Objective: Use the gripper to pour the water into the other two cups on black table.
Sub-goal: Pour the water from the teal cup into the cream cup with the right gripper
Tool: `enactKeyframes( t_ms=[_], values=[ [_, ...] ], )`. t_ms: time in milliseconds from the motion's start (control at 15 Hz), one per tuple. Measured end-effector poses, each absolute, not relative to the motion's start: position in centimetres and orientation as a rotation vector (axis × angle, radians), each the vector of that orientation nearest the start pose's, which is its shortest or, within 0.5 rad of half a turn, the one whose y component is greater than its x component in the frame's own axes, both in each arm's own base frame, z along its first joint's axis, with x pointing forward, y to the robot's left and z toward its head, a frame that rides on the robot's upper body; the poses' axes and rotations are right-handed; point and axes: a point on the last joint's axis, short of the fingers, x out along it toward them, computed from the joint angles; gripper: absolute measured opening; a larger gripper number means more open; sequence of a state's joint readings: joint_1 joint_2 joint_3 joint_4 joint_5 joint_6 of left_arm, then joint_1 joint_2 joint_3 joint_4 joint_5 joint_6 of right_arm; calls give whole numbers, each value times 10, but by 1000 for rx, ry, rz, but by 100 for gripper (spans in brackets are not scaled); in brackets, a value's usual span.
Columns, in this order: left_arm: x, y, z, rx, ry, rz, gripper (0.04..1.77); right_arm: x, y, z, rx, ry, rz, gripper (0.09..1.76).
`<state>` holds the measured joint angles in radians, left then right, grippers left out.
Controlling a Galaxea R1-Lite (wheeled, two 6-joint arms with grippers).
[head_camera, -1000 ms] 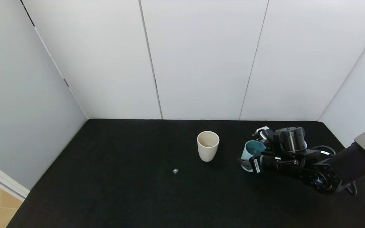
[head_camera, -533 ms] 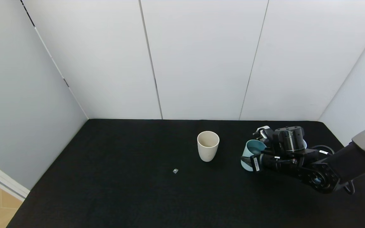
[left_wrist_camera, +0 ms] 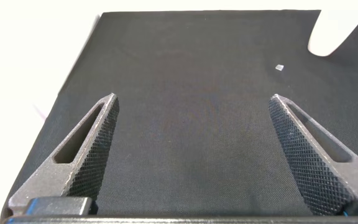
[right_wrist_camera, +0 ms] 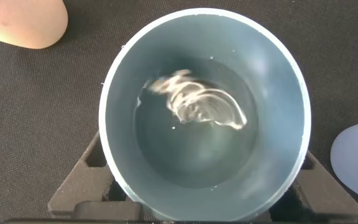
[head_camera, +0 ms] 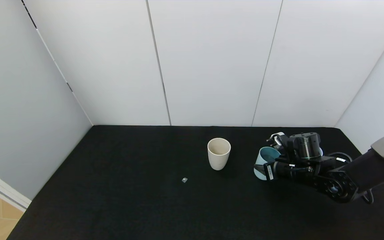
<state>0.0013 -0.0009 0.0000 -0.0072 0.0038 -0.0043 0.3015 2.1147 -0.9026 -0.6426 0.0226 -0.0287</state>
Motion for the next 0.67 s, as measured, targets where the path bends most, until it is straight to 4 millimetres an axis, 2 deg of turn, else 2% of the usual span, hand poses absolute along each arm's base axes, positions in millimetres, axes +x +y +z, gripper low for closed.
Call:
enactKeyframes(
  t_ms=[267, 667],
  values=[
    [-23, 0, 76, -4, -8, 5, 172, 354, 111, 71, -104, 550, 324, 121],
    [-23, 0, 76, -4, -9, 5, 172, 347, 115, 91, -91, 533, 336, 120]
  ],
)
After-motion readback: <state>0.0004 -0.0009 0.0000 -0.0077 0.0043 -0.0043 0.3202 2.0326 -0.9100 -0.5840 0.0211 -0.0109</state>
